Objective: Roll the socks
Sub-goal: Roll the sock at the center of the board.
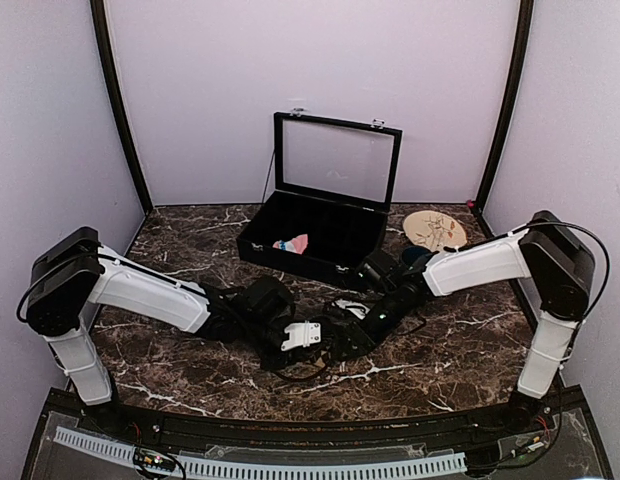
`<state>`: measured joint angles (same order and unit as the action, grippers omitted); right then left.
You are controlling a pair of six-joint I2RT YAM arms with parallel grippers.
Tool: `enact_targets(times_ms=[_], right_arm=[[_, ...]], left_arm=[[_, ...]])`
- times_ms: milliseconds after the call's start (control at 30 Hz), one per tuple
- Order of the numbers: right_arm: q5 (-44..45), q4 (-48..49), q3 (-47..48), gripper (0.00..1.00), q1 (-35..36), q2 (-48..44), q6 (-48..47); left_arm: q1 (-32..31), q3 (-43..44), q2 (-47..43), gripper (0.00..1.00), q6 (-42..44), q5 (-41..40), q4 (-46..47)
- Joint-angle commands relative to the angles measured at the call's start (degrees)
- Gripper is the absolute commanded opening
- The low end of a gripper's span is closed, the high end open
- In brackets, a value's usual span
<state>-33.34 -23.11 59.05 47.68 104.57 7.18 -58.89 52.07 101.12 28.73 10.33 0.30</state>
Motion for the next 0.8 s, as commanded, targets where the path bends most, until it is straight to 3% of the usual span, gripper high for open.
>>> enact_targets(times_ms=[0,467,767], right_arm=[[5.2,8.7,-4.7,0.39,-0.3,-5.3,5.0],[29.1,18.6,-16.7,0.37,8.4,-18.0,5.8],[29.8,22.7,-19.2,0.37,17.3,-20.6,5.7]], left_arm=[[1.7,4.8,2.1,0.04,-1.0,7.6,-10.3],[7.9,17.3,11.0,0.04,-3.6,24.0,-26.4],[10.7,21.8,16.1,0.05,-4.4,31.6,-32.3]])
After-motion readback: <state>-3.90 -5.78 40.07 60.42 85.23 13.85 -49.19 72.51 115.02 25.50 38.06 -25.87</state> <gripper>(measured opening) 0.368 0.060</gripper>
